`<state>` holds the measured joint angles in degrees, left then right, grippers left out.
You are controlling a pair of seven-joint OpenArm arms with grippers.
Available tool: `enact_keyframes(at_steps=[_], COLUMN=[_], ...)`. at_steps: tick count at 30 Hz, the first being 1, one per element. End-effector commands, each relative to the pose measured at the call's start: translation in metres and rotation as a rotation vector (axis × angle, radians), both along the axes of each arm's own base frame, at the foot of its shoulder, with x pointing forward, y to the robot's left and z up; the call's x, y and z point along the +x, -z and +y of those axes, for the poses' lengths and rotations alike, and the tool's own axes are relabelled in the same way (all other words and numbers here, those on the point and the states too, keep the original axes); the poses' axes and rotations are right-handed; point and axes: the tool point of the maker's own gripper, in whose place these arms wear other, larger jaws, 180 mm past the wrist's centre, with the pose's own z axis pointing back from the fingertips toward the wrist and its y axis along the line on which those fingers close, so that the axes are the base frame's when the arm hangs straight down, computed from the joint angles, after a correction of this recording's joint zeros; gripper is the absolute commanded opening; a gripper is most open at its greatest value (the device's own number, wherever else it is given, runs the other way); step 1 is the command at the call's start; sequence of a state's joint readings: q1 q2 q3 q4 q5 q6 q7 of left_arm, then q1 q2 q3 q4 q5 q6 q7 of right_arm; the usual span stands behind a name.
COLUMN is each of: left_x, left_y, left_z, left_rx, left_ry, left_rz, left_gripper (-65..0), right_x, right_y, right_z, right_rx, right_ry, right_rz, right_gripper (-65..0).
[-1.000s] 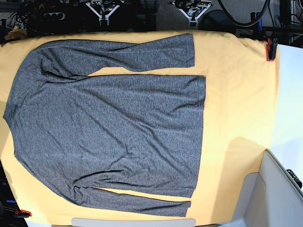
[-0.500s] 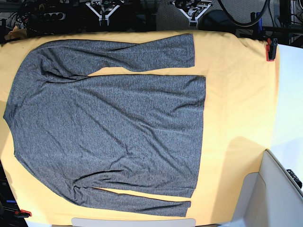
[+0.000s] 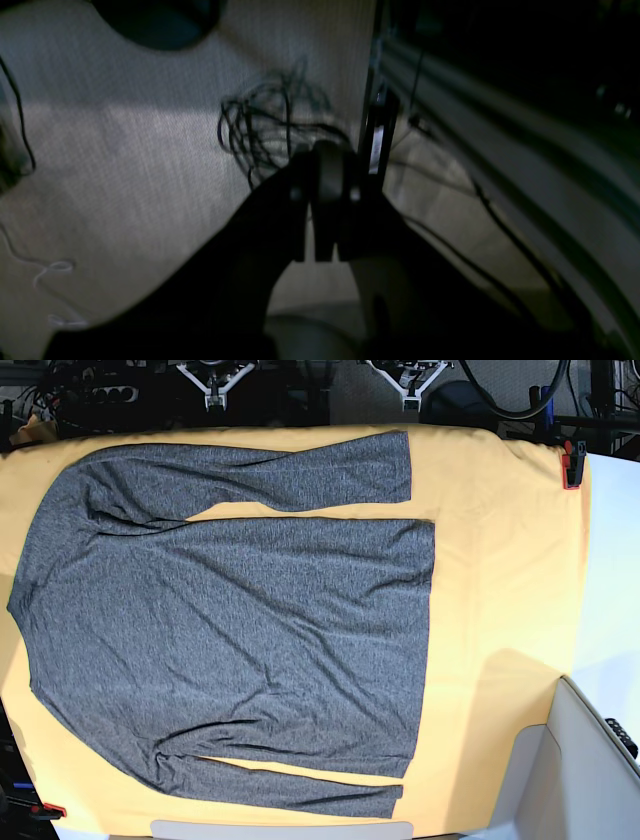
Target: Fold the T-shirt properly
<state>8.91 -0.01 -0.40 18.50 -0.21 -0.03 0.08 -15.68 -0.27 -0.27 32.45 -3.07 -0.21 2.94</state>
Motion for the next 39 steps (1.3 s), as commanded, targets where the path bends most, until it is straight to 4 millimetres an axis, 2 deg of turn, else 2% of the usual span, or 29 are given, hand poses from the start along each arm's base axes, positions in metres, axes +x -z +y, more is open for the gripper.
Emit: enact_keyframes(at_steps=[1, 6, 10, 16, 21, 28, 32, 36, 39], left_x=[-0.012, -0.027, -0.026, -0.021, -0.004, 0.03, 0.055, 0.063, 0.07], left_y=[-0.003, -0.023, -0.049, -0.092, -0.147, -0.223, -0.267, -0.276, -0.285], left_z=[0.003, 0.011, 0.019, 0.027, 0.034, 0.043, 0.037, 0.016, -0.009], left_rx=[0.007, 0.03, 0.052, 0.067, 0.039, -0.003, -0.053, -0.212, -0.355], left_ry=[0.003, 0.009, 0.016, 0.002, -0.056, -0.014, 0.047, 0.133, 0.185], left_rz=[-0.003, -0.078, -0.163, -0.221, -0.312, -0.397, -0.473, -0.49, -0.527], left_gripper=[-65.0, -65.0, -65.0, -65.0, -65.0, -65.0, -65.0, -65.0, -65.0], right_x=[-0.004, -0.019, -0.021, -0.013, 0.001, 0.028, 0.05, 0.067, 0.083], right_y=[-0.006, -0.038, -0.073, -0.132, -0.183, -0.246, -0.282, -0.296, -0.306], right_z=[0.0, -0.001, -0.018, -0.042, -0.054, -0.051, -0.047, -0.052, -0.052], right_rx=[-0.006, -0.032, -0.068, -0.1, -0.07, 0.021, 0.081, 0.156, 0.294], right_ry=[-0.02, -0.087, -0.122, -0.148, -0.131, -0.127, -0.12, -0.044, 0.014], right_rz=[-0.022, -0.099, -0.178, -0.294, -0.393, -0.52, -0.607, -0.655, -0.692], right_gripper=[-65.0, -65.0, -65.0, -65.0, -65.0, -65.0, -65.0, -65.0, -65.0])
